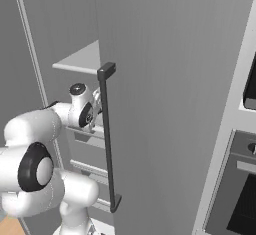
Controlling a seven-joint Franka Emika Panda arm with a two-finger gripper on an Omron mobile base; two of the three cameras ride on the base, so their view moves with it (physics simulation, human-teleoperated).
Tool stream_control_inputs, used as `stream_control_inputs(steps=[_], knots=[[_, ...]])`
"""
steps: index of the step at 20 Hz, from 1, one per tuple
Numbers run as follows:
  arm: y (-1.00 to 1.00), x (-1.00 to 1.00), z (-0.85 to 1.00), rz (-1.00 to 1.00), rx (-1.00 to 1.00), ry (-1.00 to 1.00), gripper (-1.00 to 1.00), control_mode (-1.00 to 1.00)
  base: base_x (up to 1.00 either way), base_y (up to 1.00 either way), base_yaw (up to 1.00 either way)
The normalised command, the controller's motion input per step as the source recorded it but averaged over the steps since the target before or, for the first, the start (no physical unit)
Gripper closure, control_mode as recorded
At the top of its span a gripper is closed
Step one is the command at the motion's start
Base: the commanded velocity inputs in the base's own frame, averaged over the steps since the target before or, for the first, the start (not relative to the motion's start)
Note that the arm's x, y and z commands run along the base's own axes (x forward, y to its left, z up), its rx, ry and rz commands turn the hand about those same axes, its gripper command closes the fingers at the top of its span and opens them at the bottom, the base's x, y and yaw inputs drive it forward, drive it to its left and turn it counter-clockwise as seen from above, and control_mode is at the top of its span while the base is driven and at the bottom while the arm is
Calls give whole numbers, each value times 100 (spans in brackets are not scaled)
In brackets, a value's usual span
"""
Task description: Take the meat container that has the chicken drumstick and place it on the second highest rack of the freezer. Then take the vegetable container that has the corn and bell pepper and place it on the highest rack of the freezer.
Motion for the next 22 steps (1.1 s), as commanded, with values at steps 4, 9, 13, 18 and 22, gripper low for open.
stream_control_inputs(steps=[4, 9, 13, 18, 22], knots=[[0, -40, 52, 0, 0, -11, -100, -100, 0, 0, 0], [0, -31, 100, 4, 0, -5, -100, -100, 0, 0, 0], [-5, -37, 97, 9, -3, 0, -100, -100, 0, 0, 0], [-25, -92, 23, 21, 0, -9, -100, -100, 0, 0, 0], [-18, -100, 0, 31, 0, -21, -100, -100, 0, 0, 0]])
